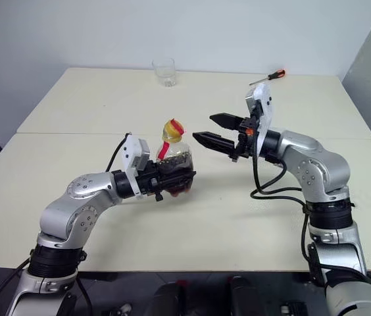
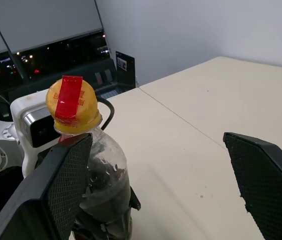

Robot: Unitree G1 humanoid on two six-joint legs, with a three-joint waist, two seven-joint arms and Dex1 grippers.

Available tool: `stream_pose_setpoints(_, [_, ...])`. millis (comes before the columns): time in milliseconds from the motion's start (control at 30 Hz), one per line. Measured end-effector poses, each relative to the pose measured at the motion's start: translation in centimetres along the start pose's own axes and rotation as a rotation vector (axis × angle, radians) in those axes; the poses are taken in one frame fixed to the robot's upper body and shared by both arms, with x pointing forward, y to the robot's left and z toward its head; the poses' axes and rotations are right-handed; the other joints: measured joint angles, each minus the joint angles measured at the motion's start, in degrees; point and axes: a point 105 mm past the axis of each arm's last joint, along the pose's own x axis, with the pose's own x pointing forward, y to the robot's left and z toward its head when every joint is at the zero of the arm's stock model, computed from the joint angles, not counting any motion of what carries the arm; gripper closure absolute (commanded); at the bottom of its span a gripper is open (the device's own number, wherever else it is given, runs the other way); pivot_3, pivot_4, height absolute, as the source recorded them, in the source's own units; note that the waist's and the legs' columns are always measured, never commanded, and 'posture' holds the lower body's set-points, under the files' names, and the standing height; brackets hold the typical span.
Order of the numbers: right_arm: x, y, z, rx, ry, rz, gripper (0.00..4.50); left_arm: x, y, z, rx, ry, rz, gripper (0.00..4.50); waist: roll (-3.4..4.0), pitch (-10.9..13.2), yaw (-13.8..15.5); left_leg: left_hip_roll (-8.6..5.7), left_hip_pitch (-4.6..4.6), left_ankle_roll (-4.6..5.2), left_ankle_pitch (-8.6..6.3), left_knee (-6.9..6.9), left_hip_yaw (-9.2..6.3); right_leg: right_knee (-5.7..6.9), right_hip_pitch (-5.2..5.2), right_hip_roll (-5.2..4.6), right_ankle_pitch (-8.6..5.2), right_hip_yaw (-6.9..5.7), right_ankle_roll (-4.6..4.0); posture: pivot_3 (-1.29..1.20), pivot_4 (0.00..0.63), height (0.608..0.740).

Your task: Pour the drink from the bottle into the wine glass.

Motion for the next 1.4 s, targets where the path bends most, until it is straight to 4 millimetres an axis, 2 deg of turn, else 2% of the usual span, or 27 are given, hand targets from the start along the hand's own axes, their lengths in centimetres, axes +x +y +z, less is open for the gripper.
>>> stream_pose_setpoints(400, [0.8, 1.9, 0.3, 0.113, -0.046, 0.108, 0.04, 0.1, 0.0, 0.5, 0.014, -0.007, -0.006, 2.63, 0.0, 0.0, 0.0, 0.0, -0.01, 0.0, 0.0, 0.0, -0.01, 0.0, 0.0, 0.0, 0.0, -0.01, 0.0, 0.0, 0.15, 0.74])
stream_pose_setpoints(500, [1.6, 2.5, 0.9, 0.16, -0.091, 0.135, 0.04, 0.1, 0.0, 0.5, 0.014, -0.007, -0.006, 2.63, 0.0, 0.0, -0.1, 0.02, 0.01, 0.0, 0.0, 0.0, -0.01, 0.02, 0.0, 0.0, 0.0, 0.0, 0.0, 0.0, 0.15, 0.74])
stream_pose_setpoints(833, [3.0, 3.6, 2.4, 0.164, -0.137, 0.176, 0.04, 0.1, 0.0, 0.5, 0.014, -0.007, -0.005, 2.63, 0.0, 0.0, 0.0, 0.01, -0.01, 0.0, 0.0, 0.0, -0.02, 0.01, 0.0, 0.01, 0.0, -0.02, 0.0, 0.0, 0.15, 0.74])
stream_pose_setpoints(1067, [3.8, 4.8, 2.2, 0.126, -0.131, 0.227, 0.04, 0.1, 0.1, 0.5, 0.014, -0.007, -0.004, 2.63, 0.0, 0.0, 0.0, 0.01, -0.01, 0.0, 0.0, 0.0, -0.02, 0.01, 0.0, 0.0, 0.0, -0.02, 0.0, 0.0, 0.15, 0.74])
stream_pose_setpoints(1400, [4.2, 4.1, 1.5, 0.114, -0.139, 0.182, 0.04, 0.2, 0.1, 0.5, 0.014, -0.007, -0.003, 2.63, 0.0, 0.0, 0.0, 0.01, 0.0, 0.0, 0.0, 0.0, -0.03, 0.01, 0.0, 0.0, 0.0, -0.02, 0.0, 0.0, 0.15, 0.74])
